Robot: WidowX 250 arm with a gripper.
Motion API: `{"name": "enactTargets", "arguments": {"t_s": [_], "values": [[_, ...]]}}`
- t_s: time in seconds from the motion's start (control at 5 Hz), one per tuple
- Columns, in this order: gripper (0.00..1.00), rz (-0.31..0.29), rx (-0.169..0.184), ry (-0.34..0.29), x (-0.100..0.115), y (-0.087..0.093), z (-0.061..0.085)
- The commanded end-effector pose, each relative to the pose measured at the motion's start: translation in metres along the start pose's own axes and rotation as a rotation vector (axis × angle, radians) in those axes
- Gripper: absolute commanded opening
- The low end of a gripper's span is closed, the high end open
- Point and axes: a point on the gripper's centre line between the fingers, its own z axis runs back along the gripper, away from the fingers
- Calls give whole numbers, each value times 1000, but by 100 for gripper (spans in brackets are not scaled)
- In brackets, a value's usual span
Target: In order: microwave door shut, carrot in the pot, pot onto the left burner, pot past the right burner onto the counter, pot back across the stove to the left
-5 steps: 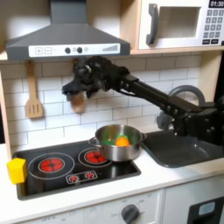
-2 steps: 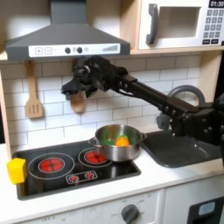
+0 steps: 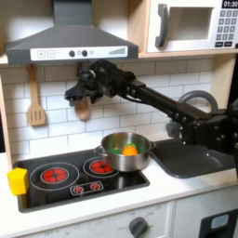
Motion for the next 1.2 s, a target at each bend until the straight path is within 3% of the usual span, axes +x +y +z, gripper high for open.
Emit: {"name": "enactTargets", "arguments": {"t_s": [0.0,0.4,0.6,0.8,1.0], "values": [[100,-10,-11,-10,4,0,-8],[100,-18,-15,-22,7,0,-8],[64,-32,-25,-26,6,0,-10],[0,-33,-31,-29,5,-2,-9],[0,-41,-27,-36,7,-2,-9]]}}
